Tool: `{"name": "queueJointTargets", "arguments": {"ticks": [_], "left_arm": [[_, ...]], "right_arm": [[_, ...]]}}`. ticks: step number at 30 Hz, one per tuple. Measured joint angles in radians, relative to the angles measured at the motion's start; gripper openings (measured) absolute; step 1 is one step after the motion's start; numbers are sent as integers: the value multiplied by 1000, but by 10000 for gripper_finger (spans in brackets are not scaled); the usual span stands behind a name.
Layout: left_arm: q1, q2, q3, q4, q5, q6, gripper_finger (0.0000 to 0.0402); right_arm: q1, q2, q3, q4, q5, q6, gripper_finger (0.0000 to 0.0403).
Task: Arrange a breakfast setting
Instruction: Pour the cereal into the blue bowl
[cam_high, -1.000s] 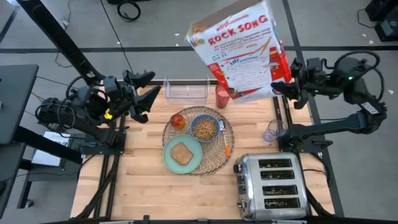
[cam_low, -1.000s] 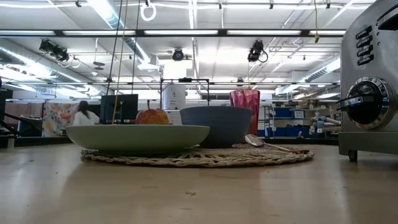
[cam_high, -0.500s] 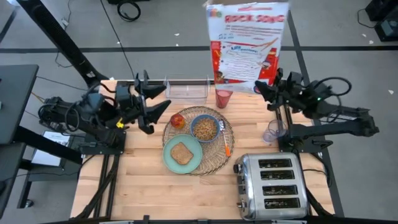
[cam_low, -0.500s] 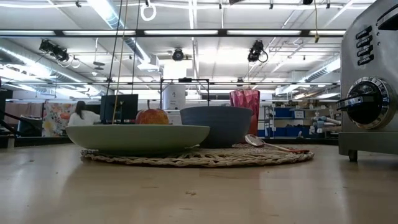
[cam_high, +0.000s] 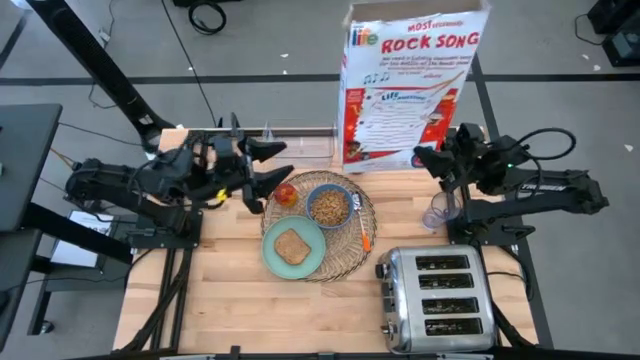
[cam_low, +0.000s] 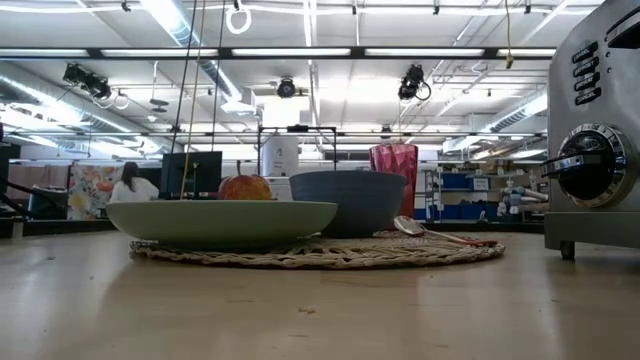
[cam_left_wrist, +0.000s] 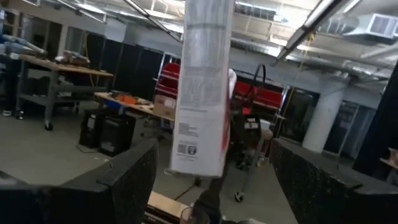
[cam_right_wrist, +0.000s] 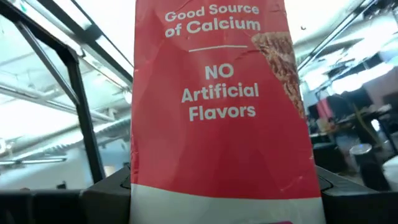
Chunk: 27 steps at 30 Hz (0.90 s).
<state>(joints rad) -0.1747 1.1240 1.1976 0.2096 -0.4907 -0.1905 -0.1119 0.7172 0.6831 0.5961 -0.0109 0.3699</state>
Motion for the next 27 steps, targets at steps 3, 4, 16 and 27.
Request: {"name": "queueJointTargets", "arguments": {"ticks": [3, 4, 16, 27], "left_arm": [[35, 23, 0, 1, 58, -6, 315], [47, 27, 0, -1, 72, -7, 315], [145, 53, 0, 1, 233, 45, 313], [151, 58, 0, 4, 236, 33, 226]], "right_arm": [[12, 29, 12, -5, -16, 30, 233], [17, 40, 17, -16, -18, 34, 233], [27, 110, 56, -24, -71, 79, 233], [19, 113, 58, -13, -68, 90, 233]]}}
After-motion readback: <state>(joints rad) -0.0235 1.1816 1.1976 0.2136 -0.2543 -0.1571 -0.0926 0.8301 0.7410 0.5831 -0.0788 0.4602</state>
